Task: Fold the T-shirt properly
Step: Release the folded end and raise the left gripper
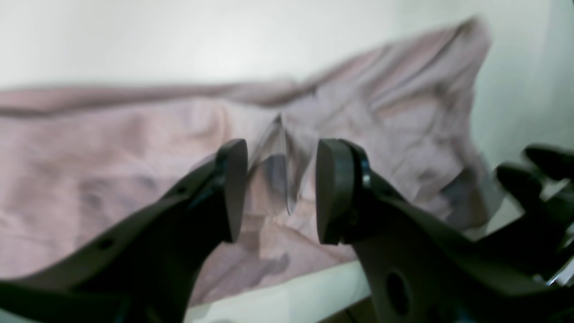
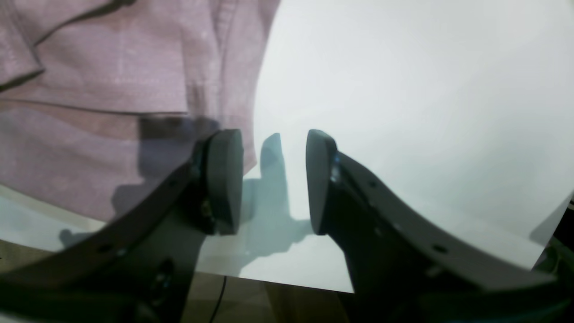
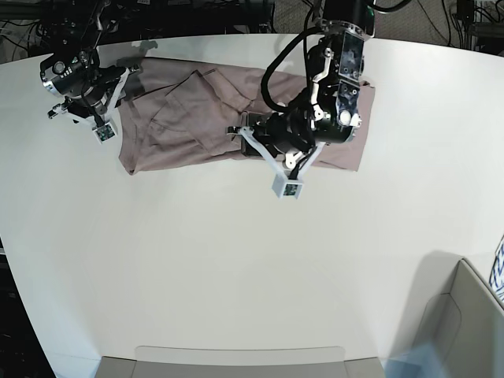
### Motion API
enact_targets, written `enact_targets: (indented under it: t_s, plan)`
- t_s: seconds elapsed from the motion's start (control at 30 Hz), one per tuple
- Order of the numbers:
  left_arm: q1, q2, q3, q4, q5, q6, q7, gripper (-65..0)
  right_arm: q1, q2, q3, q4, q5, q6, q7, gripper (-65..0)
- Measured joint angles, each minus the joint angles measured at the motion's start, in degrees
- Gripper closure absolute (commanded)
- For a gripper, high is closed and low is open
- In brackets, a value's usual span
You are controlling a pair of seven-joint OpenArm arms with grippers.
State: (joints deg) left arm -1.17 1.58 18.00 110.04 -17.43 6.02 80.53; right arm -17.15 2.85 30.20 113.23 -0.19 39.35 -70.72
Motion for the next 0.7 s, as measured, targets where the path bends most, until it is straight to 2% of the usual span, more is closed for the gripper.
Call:
enact_targets:
  t_s: [0.13,0.23,0.33,0.4,0.5,0.6,0.7]
  plan:
    - [1.16,-0.24,-0.33,3.08,0.07,0.00,-0.28,-25.7,0.00,-0.02,0.00,-0.04,0.07,0.00,0.02,-24.1]
    - [5.66,-3.30,-0.50,5.92,2.16,-0.20,-1.11,-21.0,0.04,0.44,0.00,-1.29,0.04,0.00,0.02,-24.1]
    - [11.26,-8.09,2.40,5.46,6.47,0.68,-5.73,-13.7,0.02,0.55,0.11,-2.95,0.00,0.00,0.02,-24.1]
    - [14.43,-10.51,6.14,5.49,8.66,5.42,-10.56,-12.3,0.20,0.42,0.11,-4.00,0.02,0.00,0.02,-24.1]
    - [17.22,-13.42,13.81,5.51,14.73,15.80,-17.92,-15.1,0.22,0.48,0.04,-4.37,0.02,0.00,0.02,-24.1]
    - [18.67,-16.59,22.14,5.35,20.96,27.30,-21.33,-24.4,0.37,0.46,0.04,-4.48,0.02,0.00,0.02,-24.1]
    - [18.93,-18.10,27.32,5.05,24.28,34.21,-22.80,-34.6,1.03,0.48,0.00,-4.48,0.02,0.00,0.00,-24.1]
